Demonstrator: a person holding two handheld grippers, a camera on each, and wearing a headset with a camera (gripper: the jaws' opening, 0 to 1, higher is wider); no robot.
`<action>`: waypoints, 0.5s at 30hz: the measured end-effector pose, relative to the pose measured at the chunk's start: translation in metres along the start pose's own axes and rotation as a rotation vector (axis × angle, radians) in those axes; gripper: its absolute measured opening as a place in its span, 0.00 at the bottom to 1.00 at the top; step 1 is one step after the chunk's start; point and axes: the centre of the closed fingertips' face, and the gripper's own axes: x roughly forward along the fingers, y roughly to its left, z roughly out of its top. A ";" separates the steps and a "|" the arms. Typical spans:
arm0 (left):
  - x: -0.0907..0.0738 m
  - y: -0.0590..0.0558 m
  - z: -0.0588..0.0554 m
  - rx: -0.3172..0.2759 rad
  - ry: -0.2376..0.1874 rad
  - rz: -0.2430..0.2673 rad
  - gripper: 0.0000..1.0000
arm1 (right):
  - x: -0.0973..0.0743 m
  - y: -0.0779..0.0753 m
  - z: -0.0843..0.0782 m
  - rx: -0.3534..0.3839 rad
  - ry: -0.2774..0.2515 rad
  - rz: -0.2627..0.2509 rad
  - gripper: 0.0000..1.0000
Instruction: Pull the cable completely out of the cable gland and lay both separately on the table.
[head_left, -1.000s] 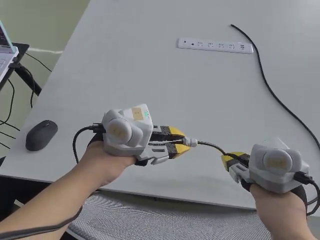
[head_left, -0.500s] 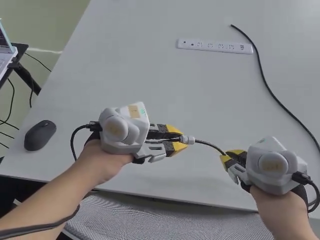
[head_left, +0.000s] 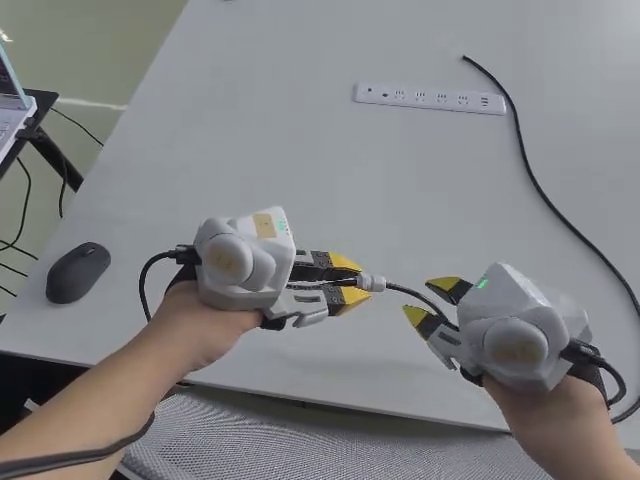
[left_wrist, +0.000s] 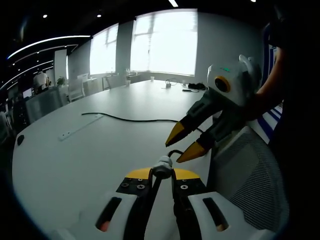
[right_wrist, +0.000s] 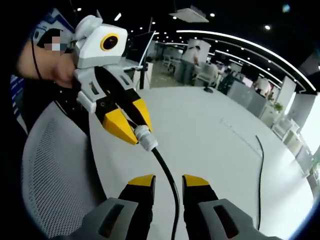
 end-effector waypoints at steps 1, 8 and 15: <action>0.000 0.000 0.000 0.000 0.001 0.000 0.15 | 0.001 0.000 0.002 -0.020 0.001 0.001 0.17; 0.001 -0.001 -0.002 -0.007 0.006 0.001 0.15 | 0.007 0.006 0.010 -0.086 -0.009 0.039 0.10; 0.002 -0.002 -0.004 -0.008 0.014 -0.004 0.15 | 0.008 0.013 0.014 -0.144 -0.022 0.073 0.06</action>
